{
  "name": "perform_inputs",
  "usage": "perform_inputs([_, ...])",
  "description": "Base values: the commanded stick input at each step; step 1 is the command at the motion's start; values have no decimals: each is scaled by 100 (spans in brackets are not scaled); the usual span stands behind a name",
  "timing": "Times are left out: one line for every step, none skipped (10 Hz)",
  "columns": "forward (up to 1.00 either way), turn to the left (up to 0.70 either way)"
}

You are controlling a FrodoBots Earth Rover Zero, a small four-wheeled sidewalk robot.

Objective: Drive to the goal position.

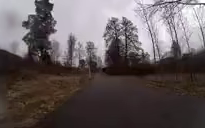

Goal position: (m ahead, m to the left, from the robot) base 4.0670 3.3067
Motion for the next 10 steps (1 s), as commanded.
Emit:
perform_inputs([70,0])
perform_inputs([70,0])
perform_inputs([70,0])
perform_inputs([70,0])
perform_inputs([70,0])
perform_inputs([70,0])
perform_inputs([70,0])
perform_inputs([70,0])
perform_inputs([70,0])
perform_inputs([70,0])
